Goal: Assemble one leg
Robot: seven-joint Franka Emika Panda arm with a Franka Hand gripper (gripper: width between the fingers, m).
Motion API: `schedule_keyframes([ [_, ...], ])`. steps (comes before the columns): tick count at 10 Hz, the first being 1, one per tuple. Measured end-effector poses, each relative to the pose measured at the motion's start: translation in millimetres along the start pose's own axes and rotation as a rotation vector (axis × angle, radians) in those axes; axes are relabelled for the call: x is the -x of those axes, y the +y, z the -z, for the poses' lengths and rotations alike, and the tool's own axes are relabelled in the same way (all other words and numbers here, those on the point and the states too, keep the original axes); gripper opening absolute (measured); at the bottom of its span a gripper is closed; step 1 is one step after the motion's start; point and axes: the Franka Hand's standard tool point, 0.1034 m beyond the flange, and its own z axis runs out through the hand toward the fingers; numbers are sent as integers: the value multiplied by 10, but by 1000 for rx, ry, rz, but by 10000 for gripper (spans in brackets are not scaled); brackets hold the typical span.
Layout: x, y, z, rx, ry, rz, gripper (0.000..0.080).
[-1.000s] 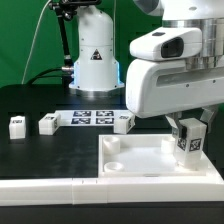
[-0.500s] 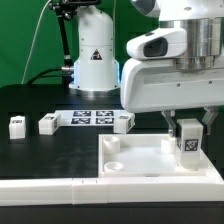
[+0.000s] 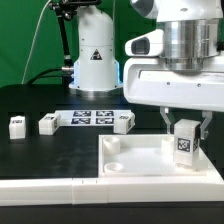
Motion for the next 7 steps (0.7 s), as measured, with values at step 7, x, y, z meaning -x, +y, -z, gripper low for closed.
schedule_keyframes([
  [7, 52, -29, 0, -7, -33, -208, 511],
])
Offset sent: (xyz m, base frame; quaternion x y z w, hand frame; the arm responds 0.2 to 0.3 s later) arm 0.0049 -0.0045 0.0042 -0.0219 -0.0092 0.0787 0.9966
